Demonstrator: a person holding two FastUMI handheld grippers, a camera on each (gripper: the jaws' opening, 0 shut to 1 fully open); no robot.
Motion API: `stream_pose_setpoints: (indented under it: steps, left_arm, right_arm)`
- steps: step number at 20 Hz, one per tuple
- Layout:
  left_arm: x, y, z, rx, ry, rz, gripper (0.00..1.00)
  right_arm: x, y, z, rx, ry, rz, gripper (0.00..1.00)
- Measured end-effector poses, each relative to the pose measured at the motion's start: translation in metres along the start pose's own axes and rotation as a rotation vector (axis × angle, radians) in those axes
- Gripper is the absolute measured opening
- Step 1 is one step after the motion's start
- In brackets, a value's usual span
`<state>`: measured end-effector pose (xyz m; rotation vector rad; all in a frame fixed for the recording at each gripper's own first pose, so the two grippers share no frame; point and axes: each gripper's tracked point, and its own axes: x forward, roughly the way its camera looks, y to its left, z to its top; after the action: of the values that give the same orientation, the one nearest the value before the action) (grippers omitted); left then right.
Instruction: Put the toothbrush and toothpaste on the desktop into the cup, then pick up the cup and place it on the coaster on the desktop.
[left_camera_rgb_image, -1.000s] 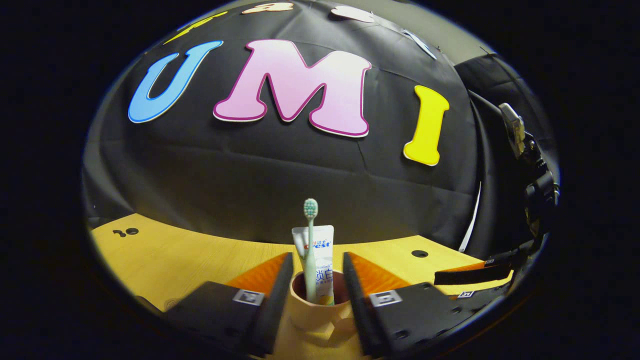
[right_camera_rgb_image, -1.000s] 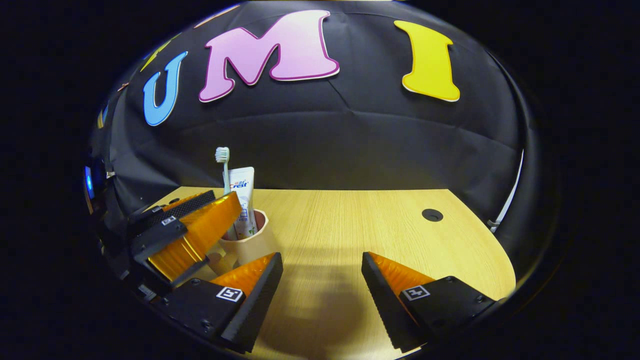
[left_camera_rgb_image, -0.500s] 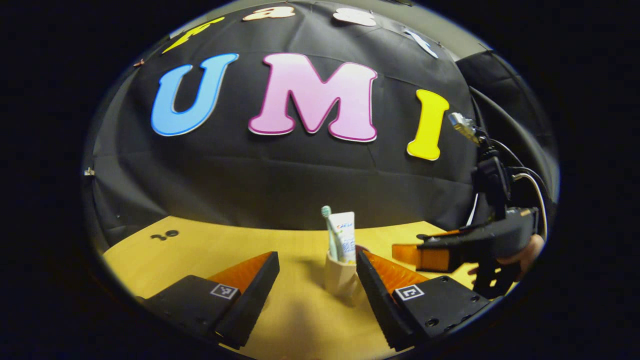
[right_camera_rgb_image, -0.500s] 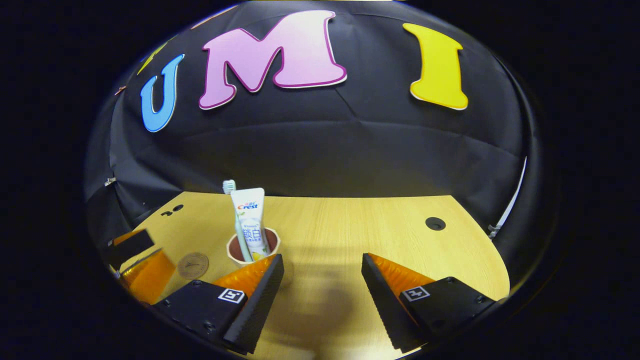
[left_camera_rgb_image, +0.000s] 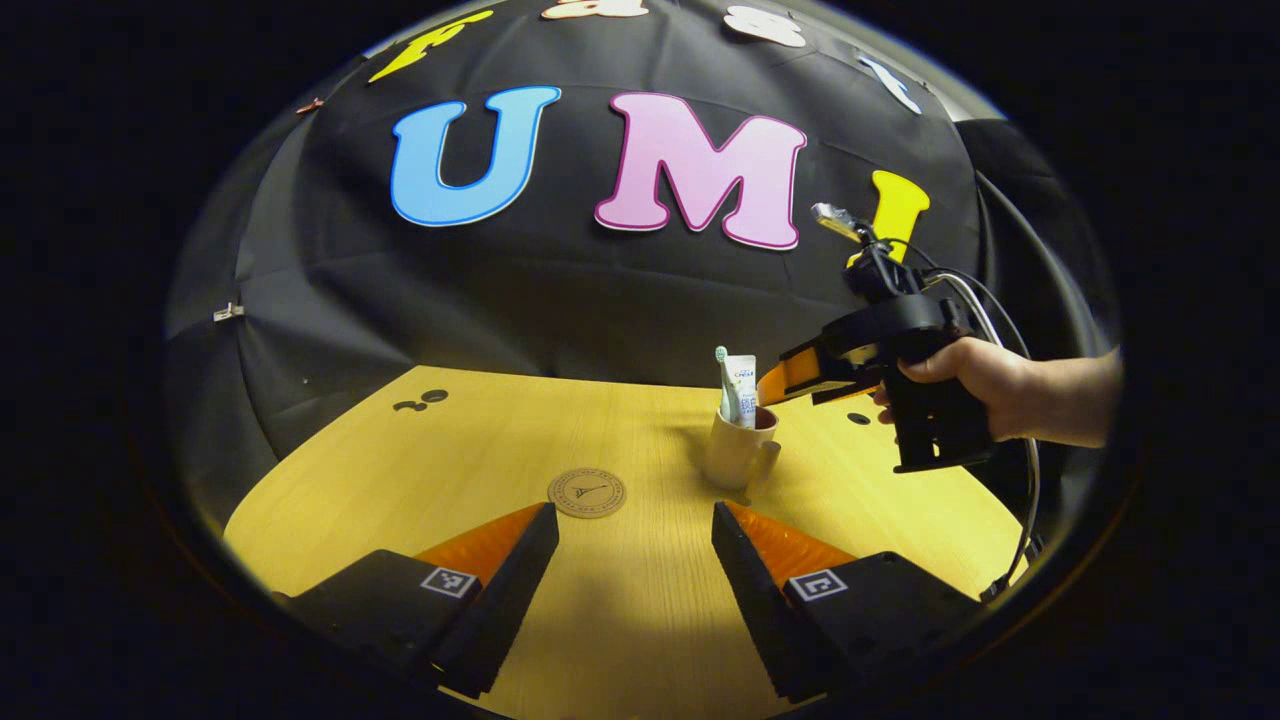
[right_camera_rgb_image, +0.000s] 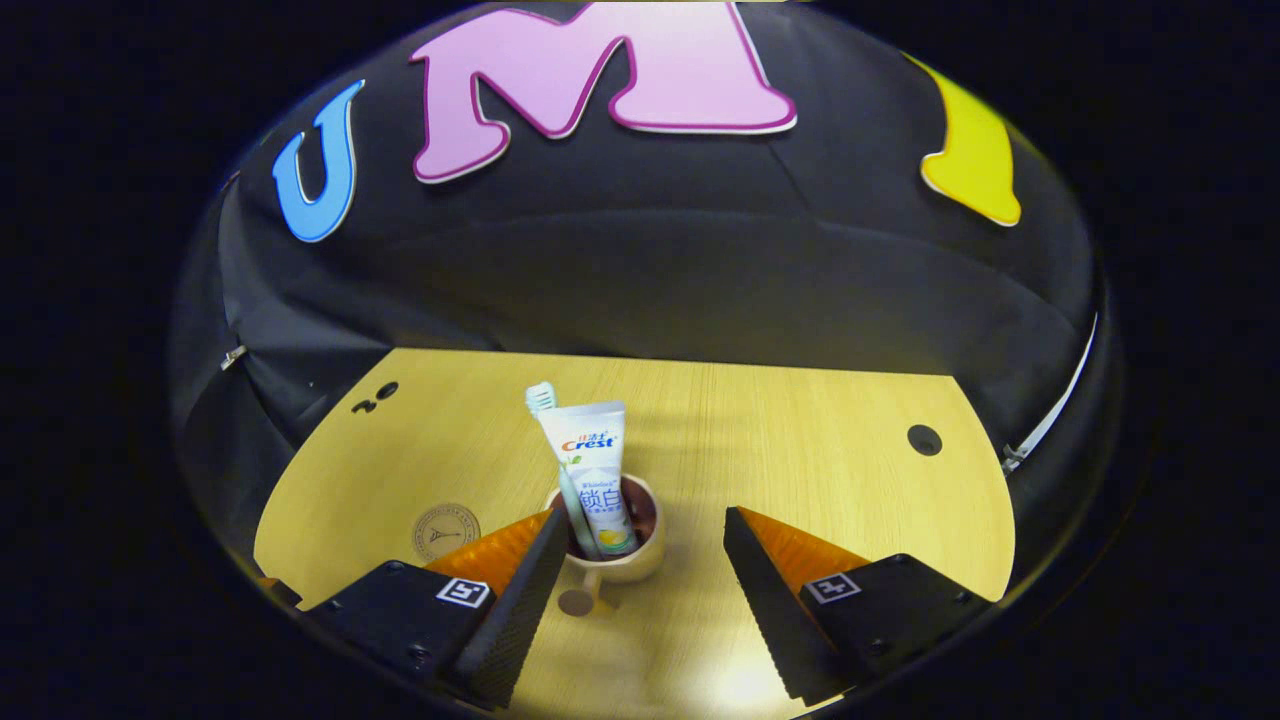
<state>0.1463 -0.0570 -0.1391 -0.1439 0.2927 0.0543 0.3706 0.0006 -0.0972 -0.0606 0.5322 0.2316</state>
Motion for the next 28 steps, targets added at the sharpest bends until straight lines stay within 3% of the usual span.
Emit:
stream_pose_setpoints:
  steps: [4, 8, 16, 17, 18, 19, 20, 25, 28]
  left_arm:
    - [-0.009, 0.019, 0.022, -0.011, -0.028, 0.04, 0.98]
    - [-0.016, 0.042, 0.03, -0.031, -0.041, 0.074, 0.98]
    - [-0.036, 0.083, -0.011, -0.042, 0.065, 0.169, 0.98]
    - [-0.039, 0.085, -0.016, -0.05, 0.077, 0.176, 0.98]
    - [-0.041, 0.088, -0.02, -0.059, 0.087, 0.182, 0.98]
    - [-0.041, 0.089, -0.023, -0.067, 0.093, 0.188, 0.98]
    - [-0.042, 0.09, -0.024, -0.073, 0.098, 0.191, 0.98]
    - [-0.041, 0.084, -0.026, -0.077, 0.108, 0.179, 0.98]
    - [-0.04, 0.078, -0.025, -0.051, 0.11, 0.163, 0.98]
  right_arm:
    - [0.01, 0.012, -0.027, 0.105, 0.183, 0.005, 0.97]
    - [0.022, 0.017, -0.045, 0.086, 0.268, -0.022, 0.98]
    - [0.054, 0.029, -0.077, 0.051, 0.43, -0.04, 0.99]
    - [0.057, 0.028, -0.079, 0.061, 0.446, -0.043, 0.92]
    - [0.06, 0.028, -0.083, 0.072, 0.458, -0.044, 0.91]
    - [0.061, 0.026, -0.084, 0.075, 0.467, -0.05, 0.97]
    - [0.064, 0.024, -0.085, 0.071, 0.47, -0.055, 0.97]
    - [0.066, 0.017, -0.091, 0.046, 0.485, -0.079, 0.77]
    - [0.067, 0.02, -0.098, 0.065, 0.519, -0.071, 0.74]
